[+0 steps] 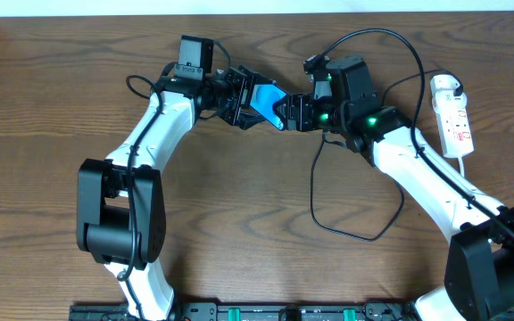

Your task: Plug charger to phone and switch on socket

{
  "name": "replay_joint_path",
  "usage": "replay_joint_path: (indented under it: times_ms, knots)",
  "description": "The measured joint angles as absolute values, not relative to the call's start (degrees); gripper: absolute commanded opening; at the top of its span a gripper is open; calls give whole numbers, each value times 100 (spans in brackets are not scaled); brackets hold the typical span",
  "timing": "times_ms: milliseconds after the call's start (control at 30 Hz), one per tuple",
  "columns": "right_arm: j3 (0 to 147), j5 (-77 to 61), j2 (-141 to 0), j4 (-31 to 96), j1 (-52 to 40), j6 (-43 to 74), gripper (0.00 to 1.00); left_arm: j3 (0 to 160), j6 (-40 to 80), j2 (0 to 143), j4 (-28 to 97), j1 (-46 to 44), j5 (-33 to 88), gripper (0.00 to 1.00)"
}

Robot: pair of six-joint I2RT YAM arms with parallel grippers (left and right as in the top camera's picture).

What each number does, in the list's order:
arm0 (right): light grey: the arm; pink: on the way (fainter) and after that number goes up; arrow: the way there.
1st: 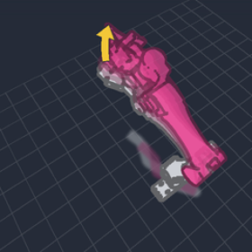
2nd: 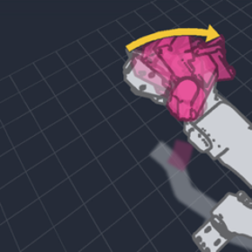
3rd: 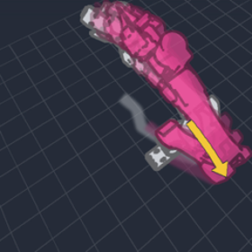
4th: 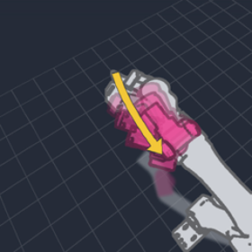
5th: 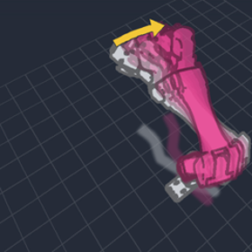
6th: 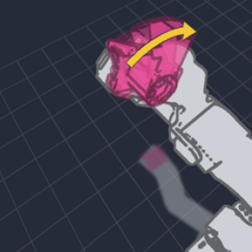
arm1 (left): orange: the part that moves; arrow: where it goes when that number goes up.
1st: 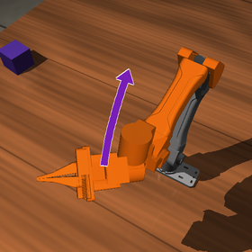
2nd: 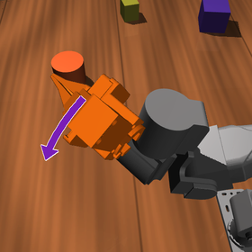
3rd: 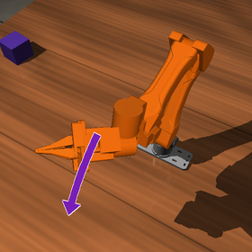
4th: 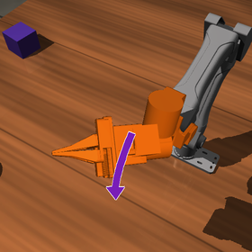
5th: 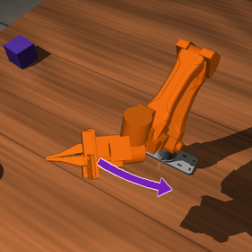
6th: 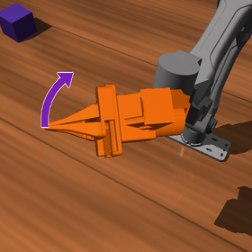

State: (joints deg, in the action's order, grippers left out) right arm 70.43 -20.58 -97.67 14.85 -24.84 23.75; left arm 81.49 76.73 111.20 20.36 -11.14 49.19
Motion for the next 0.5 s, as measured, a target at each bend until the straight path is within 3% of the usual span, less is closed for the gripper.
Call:
replay_joint_path:
  times_ms: [200, 500]
  knots:
    - [7043, -2034, -9767, 1413, -2574, 2412, 69, 8149, 7695, 11120, 2036, -1114, 4925, 49]
    - [7043, -1671, -9791, 1308, -2755, 2720, 55, 8149, 7802, 11120, 2036, -1114, 5172, 49]
